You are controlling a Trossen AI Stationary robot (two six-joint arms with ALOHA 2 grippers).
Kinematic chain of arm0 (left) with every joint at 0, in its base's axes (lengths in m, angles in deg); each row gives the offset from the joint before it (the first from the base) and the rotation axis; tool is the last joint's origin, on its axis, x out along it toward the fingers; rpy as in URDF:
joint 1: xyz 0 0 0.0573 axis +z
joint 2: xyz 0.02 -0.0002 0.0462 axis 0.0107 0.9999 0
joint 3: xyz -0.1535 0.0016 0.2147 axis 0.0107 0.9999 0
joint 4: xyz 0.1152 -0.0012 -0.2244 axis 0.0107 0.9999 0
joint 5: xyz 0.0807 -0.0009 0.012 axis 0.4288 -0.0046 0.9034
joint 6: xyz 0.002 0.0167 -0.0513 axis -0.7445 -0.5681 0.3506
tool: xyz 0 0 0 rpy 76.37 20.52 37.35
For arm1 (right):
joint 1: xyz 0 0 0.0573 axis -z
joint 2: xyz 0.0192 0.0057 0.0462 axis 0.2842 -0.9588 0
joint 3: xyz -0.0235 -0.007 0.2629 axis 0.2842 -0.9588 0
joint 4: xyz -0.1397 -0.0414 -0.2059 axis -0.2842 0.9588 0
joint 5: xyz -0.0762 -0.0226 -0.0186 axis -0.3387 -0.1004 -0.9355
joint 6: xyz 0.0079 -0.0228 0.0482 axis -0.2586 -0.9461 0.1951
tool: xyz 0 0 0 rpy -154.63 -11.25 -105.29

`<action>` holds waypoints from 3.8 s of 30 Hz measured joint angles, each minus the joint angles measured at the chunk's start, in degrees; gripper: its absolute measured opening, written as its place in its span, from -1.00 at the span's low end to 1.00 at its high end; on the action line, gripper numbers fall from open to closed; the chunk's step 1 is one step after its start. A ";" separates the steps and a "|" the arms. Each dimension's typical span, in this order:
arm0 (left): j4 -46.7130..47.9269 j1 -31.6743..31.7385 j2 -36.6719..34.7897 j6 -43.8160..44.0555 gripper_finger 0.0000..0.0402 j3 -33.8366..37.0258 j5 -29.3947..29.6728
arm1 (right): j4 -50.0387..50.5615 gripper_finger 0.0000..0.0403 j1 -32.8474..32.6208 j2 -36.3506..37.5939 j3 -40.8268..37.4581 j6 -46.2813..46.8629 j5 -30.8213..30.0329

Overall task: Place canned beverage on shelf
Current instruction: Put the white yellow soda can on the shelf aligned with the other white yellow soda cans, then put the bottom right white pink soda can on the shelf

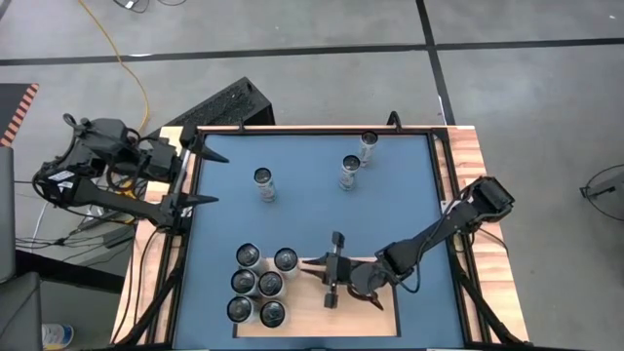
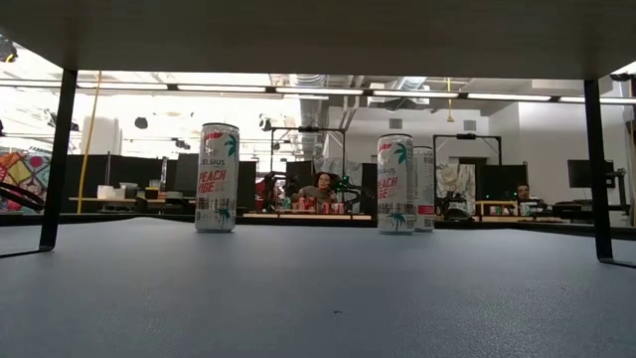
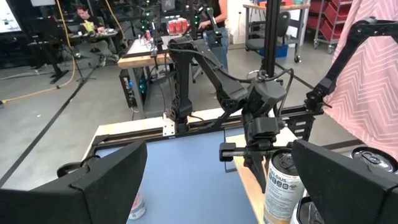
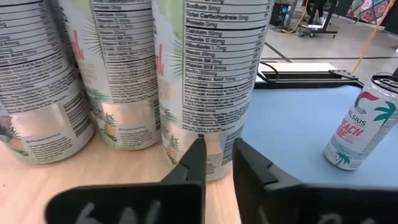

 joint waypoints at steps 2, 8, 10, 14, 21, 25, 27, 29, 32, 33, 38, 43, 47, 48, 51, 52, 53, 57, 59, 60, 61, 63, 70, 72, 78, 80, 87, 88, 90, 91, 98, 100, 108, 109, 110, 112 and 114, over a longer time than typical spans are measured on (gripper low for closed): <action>0.00 0.02 0.34 0.00 0.93 0.00 0.00 | -0.02 -0.78 0.38 0.00 0.00 -0.01 0.22; 0.02 0.01 0.76 0.00 0.93 0.00 0.00 | -0.66 -0.83 1.60 0.00 0.00 0.02 4.69; 0.02 0.02 0.85 0.00 0.93 0.00 0.00 | -1.33 -0.83 2.04 0.00 -0.01 0.02 6.11; 0.02 0.01 1.12 -0.02 0.93 0.00 0.00 | -1.77 -0.83 2.75 0.00 -0.01 0.02 7.72; 0.09 0.01 1.24 -0.13 0.93 0.00 0.00 | -2.77 -0.83 3.27 -0.02 -0.04 -0.12 7.87; 0.09 0.00 1.24 -0.13 0.93 0.00 0.00 | -3.99 -0.83 3.80 -0.02 -0.04 -0.48 9.14; 0.09 0.02 1.22 -0.13 0.93 0.00 0.00 | -4.54 -0.83 4.23 -0.02 -0.04 -0.65 10.71; 0.15 0.02 1.24 -0.15 0.93 0.00 0.00 | -5.22 -0.83 4.58 -0.02 -0.04 -0.63 11.97; 0.30 0.00 1.24 -0.15 0.93 0.00 -0.01 | -5.57 -0.83 5.02 -0.11 -0.04 -0.63 12.60; 0.38 0.02 1.24 -0.15 0.93 0.00 0.00 | -5.57 -0.83 5.09 -0.11 -0.04 -0.63 12.63; 0.44 0.01 1.24 -0.17 0.93 0.00 0.00 | -5.59 -0.83 5.31 -0.11 -0.04 -0.63 12.66; 0.44 0.00 1.24 -0.17 0.93 0.00 -0.02 | -5.61 -0.83 5.30 -0.13 -0.04 -0.96 12.64; 0.46 0.02 1.24 -0.17 0.93 0.00 0.00 | -5.63 -0.83 5.64 -0.13 -0.04 -1.03 13.17; 0.45 0.01 1.24 -0.17 0.93 0.00 -0.02 | -5.71 -0.83 5.77 -0.13 -0.04 -1.05 13.64; 0.45 0.01 1.24 -0.18 0.93 0.00 -0.01 | -5.81 -0.83 6.19 -0.15 -0.04 -1.05 13.78; 0.44 0.02 1.24 -0.18 0.93 0.00 -0.02 | -5.82 -0.83 6.40 -0.15 -0.04 -1.05 13.78; 0.46 0.02 1.24 -0.20 0.93 0.00 0.00 | -5.83 -0.83 6.46 -0.15 -0.04 -1.05 13.80; 0.46 0.01 1.24 -0.20 0.93 0.00 0.00 | -5.85 -0.83 6.48 -0.15 -0.04 -1.03 13.80; 0.46 0.02 1.24 -0.20 0.93 0.00 0.00 | -5.85 -0.83 6.48 -0.15 -0.04 -1.03 13.99; 0.46 0.01 1.24 -0.20 0.93 0.00 0.00 | -5.89 -0.83 6.48 -0.15 -0.04 -1.05 14.06; 0.46 0.02 1.24 -0.20 0.93 0.00 -0.01 | -5.90 -0.83 6.48 -0.15 -0.04 -1.04 14.06; 0.46 0.02 1.24 -0.20 0.93 0.00 -0.02 | -5.98 -0.83 6.51 -0.15 -0.04 -1.05 14.14; 0.48 0.00 1.24 -0.20 0.93 0.00 0.00 | -6.01 -0.83 7.33 -0.17 -0.04 -1.07 15.11; 0.48 0.02 1.24 -0.20 0.93 0.00 0.00 | -6.03 -0.83 7.53 -0.17 -0.04 -2.13 15.01; 0.48 0.02 1.22 -0.17 0.93 0.00 0.26 | -5.06 -0.83 6.68 0.80 1.05 -7.81 6.55; 0.48 0.01 1.22 -0.16 0.93 0.00 0.28 | -4.55 -0.83 6.58 1.62 1.68 -9.09 2.89; 0.58 0.02 1.20 -0.13 0.93 0.00 0.40 | 16.83 -0.62 6.47 8.28 4.65 -5.58 -11.87; 0.66 0.00 1.22 -0.11 0.93 0.00 0.48 | 21.29 -0.55 6.80 9.78 5.01 -3.89 -13.62; 0.76 0.01 1.22 -0.10 0.93 0.00 0.50 | 29.51 -0.39 7.53 12.95 5.27 0.58 -15.41; 1.07 0.02 1.20 -0.09 0.93 0.00 0.50 | 32.64 -0.29 8.26 14.41 5.39 3.13 -15.49; 3.22 0.00 1.24 0.00 0.93 0.00 0.66 | 47.42 0.47 15.26 20.37 5.40 10.32 -15.45; 3.98 0.01 1.22 0.15 0.93 0.00 0.66 | 49.48 0.60 17.99 20.32 5.40 10.59 -15.34; 6.22 0.02 1.22 0.94 0.93 0.00 1.46 | 52.89 0.69 28.82 14.31 5.34 18.38 -10.05; 6.63 0.00 1.22 0.94 0.93 0.00 2.05 | 53.56 0.69 29.81 13.39 5.35 19.28 -9.80; 7.05 0.00 1.22 0.96 0.93 0.00 2.59 | 54.65 0.68 30.57 12.49 5.34 20.62 -9.56; 7.50 0.00 1.22 0.98 0.93 0.00 3.72 | 55.51 0.68 31.72 10.78 5.33 22.77 -9.51; 7.91 0.02 1.21 1.01 0.93 0.00 4.15 | 56.43 0.68 32.58 9.37 5.33 23.37 -9.46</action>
